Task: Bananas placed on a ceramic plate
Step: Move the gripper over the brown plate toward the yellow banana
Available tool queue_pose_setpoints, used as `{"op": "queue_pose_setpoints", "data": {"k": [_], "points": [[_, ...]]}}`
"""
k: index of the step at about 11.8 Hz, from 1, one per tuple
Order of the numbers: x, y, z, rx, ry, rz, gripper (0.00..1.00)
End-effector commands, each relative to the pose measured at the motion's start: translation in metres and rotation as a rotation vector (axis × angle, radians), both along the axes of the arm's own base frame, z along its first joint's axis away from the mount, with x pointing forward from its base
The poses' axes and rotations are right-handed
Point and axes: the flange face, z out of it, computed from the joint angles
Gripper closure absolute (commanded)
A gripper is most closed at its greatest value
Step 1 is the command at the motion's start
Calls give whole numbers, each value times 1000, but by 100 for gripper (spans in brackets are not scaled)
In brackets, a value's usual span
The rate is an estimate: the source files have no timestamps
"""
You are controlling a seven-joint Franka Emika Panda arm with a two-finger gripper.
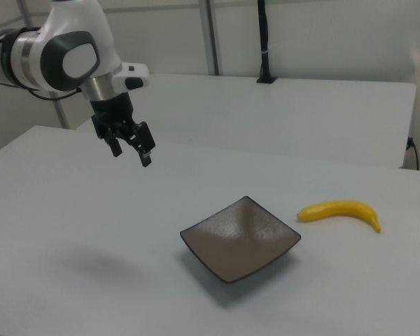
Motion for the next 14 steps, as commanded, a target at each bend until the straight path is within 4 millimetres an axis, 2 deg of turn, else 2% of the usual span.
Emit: {"op": "queue_pose_setpoints", "data": {"k": [1,2,4,6,7,12,14], "points": [[19,-9,-10,-3,-80,-109,0],[26,-15,-15,0,-102,-154,0],[41,-22,-10,17,-160,-232,0],[59,-34,-16,18,-172,-350,0],[70,-38,-24,-3,-172,-355,0],[110,-115,-51,-24,-280,-537,0],[119,-161,-64,-43,-281,-593,0]]}}
